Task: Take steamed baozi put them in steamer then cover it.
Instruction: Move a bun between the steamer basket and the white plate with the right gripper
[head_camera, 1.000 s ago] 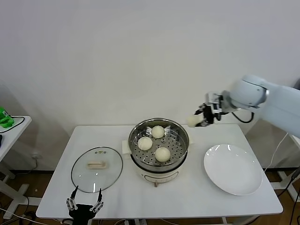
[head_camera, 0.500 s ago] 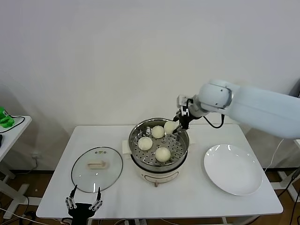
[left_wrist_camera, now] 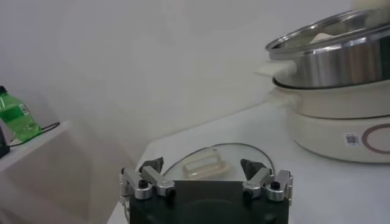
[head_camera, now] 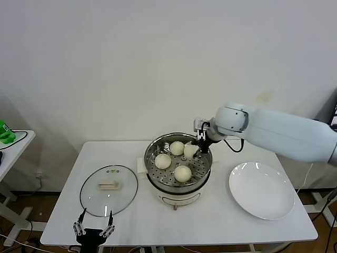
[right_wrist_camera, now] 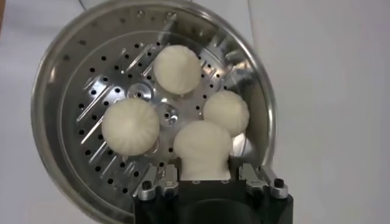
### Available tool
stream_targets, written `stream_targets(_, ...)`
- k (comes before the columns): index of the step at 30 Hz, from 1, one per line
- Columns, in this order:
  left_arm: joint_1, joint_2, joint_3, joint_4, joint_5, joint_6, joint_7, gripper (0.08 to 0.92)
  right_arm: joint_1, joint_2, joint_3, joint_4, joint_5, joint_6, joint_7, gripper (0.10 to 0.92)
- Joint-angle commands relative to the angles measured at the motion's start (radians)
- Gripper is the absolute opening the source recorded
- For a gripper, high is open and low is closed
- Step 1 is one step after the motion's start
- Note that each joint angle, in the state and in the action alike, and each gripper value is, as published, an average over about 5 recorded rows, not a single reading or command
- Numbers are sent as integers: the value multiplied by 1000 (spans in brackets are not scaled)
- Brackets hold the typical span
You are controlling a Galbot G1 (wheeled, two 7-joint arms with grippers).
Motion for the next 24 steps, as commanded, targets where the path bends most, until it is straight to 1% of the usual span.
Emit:
stream_targets(1,-1,0,-1,2,-2,0,0,823,-58,23,11,-53,-58,-3,-2,492)
stream_targets(10,-3,-2,-2,10,-3,-1,0,823,-73,32,12,-69,-83,3,-6,492)
stream_targets(24,0,-3,-3,6,-2,-1,-1,823,-78,22,15,-52,-84,-3,-6,503)
